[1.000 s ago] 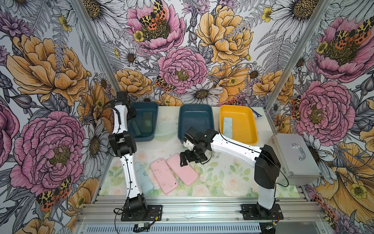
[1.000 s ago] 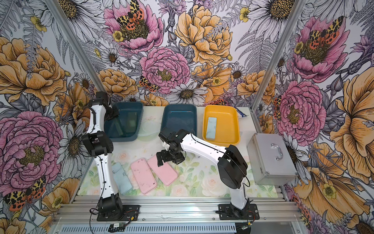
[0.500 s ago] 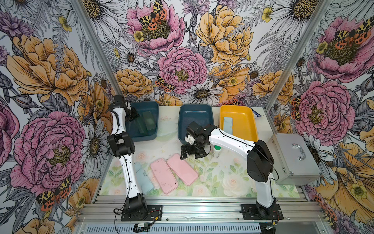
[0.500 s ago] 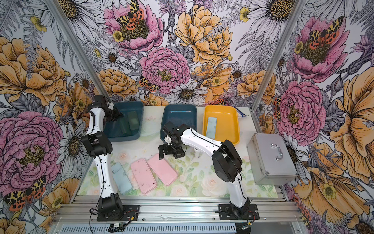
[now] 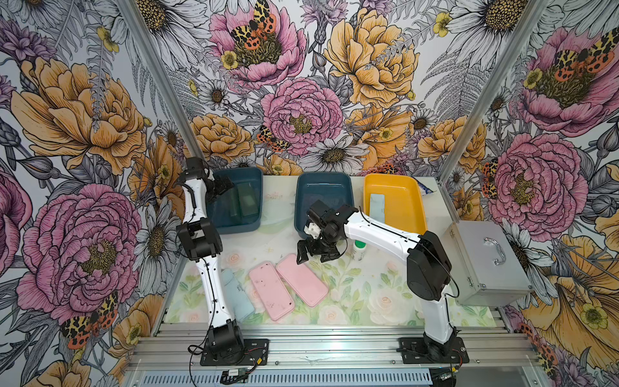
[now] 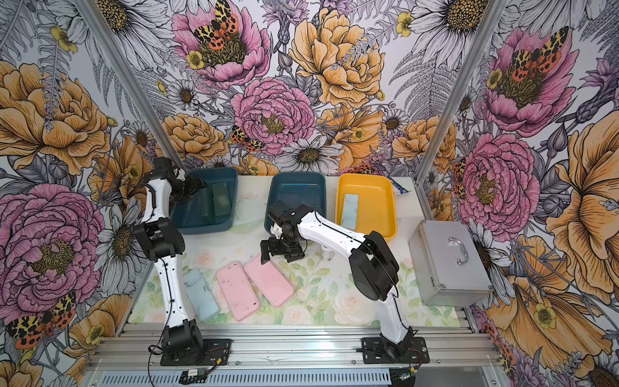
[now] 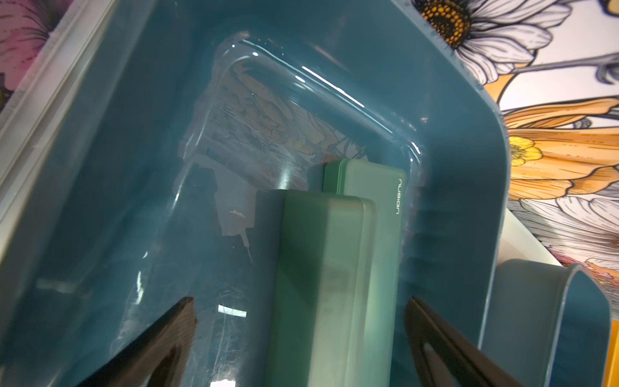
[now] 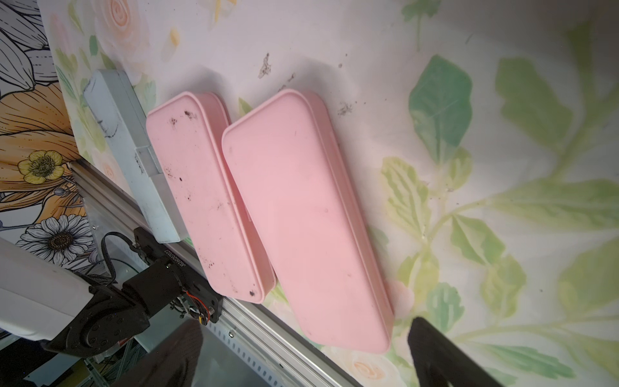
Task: Place the pencil cases by color into the storage box
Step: Place the pencil case at the storage box, then pick up the pencil case from the center of the board.
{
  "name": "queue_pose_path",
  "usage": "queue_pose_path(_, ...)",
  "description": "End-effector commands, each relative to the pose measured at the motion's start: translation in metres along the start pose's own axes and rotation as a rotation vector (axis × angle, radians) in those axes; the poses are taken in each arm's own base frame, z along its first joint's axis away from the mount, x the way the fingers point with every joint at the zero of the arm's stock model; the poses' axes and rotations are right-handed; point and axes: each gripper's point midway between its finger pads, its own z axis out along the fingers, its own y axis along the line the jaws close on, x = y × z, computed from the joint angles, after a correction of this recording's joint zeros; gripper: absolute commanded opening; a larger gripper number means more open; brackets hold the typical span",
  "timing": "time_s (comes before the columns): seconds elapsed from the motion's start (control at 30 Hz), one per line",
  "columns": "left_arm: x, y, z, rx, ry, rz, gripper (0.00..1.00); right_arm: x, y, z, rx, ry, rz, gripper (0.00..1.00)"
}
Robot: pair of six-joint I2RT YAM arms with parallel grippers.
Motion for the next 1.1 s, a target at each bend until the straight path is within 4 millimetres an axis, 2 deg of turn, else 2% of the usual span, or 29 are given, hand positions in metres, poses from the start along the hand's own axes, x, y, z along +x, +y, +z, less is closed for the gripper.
queue_pose_path(0.0,-0.013,-0.022,-0.037,0.016,-0.061,0.030,0.99,-0.005,0.002,-0.003,-0.017,-0.009,-0.004,0.99)
queue_pose_path(0.13,-0.014,-0.042,-0.049,0.016,-0.090,0.058,0.99,-0.001,0.000,-0.006,-0.010,-0.014,-0.005,0.99)
queue_pose_path(0.33,-0.014,-0.088,-0.068,0.180,-0.098,0.064,0.99,0.006,-0.005,-0.009,0.006,-0.015,0.006,0.99)
queue_pose_path(0.5,0.002,-0.116,-0.051,0.323,-0.025,0.050,0.99,0.009,-0.008,-0.011,0.015,-0.017,0.008,0.99)
queue_pose_path(0.63,0.018,-0.124,-0.029,0.357,0.038,0.042,0.99,0.010,-0.009,-0.013,0.023,-0.025,0.014,0.99)
queue_pose_path(0.83,0.032,-0.130,-0.006,0.373,0.085,0.039,0.99,0.016,-0.013,-0.014,0.033,-0.023,0.029,0.99)
queue_pose_path(0.97,0.033,-0.123,-0.004,0.340,0.081,0.033,0.99,0.017,-0.011,-0.020,0.028,-0.034,0.035,0.99)
queue_pose_path(1.07,0.026,-0.104,-0.009,0.295,0.069,0.005,0.99,0.018,-0.012,-0.022,0.033,-0.043,0.041,0.99)
